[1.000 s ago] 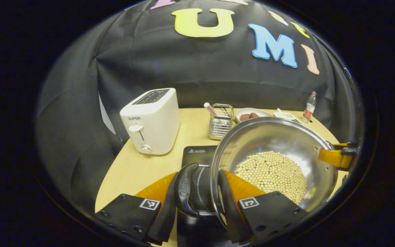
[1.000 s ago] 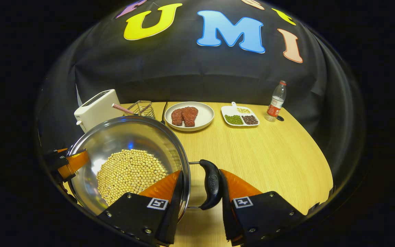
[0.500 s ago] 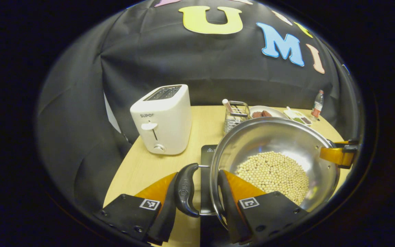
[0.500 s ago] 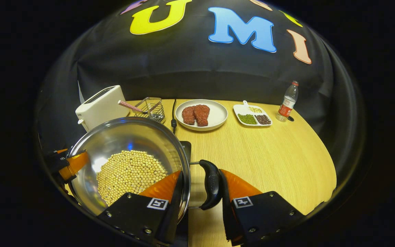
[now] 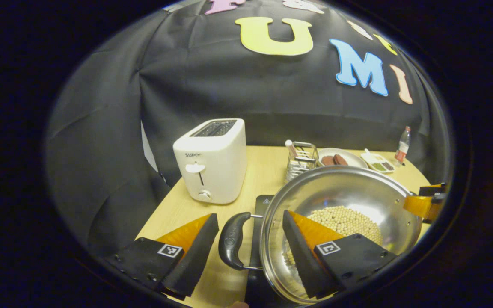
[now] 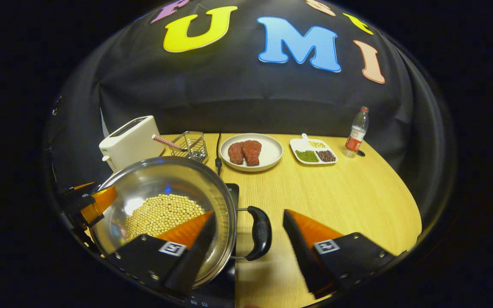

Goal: First push the handle of the pot to place it horizontally, then grasp the pot with both hands and set it on the induction cooktop.

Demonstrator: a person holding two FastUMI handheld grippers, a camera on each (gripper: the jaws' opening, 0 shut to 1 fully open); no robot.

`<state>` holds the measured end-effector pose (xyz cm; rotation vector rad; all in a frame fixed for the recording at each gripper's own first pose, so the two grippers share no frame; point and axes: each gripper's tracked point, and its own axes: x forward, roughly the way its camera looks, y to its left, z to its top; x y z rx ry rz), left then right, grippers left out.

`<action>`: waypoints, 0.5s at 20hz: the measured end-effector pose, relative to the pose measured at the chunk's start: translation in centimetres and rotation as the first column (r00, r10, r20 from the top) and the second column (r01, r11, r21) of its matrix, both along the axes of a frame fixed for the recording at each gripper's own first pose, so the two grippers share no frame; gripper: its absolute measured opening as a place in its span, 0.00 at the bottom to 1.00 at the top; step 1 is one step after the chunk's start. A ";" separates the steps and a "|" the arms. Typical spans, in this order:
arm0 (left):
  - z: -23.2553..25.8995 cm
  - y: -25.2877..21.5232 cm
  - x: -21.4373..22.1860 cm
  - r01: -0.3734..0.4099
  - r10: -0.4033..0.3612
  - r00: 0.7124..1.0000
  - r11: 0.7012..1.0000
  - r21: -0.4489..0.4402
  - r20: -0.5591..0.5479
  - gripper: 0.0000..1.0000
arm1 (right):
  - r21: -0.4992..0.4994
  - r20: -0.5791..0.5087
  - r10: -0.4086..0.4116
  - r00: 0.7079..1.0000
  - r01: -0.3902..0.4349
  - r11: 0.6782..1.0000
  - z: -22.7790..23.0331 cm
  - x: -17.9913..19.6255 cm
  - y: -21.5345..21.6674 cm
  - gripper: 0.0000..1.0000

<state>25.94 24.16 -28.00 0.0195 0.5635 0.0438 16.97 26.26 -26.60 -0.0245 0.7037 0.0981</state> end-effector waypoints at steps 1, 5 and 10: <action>0.9 -0.2 -0.3 -0.006 0.006 1.000 1.000 0.009 0.018 0.97 | -0.004 0.024 -0.006 1.000 0.006 1.000 1.0 -0.2 -0.7 0.98; 5.4 -2.1 -1.3 -0.015 0.010 0.991 0.999 0.037 0.131 0.97 | -0.006 0.125 -0.030 0.992 0.031 1.000 4.1 -0.5 -4.3 0.98; 11.1 -8.3 -3.7 0.001 0.000 0.971 1.000 -0.003 0.238 0.94 | -0.013 0.234 -0.025 0.972 0.028 1.000 8.1 -2.6 -9.6 0.98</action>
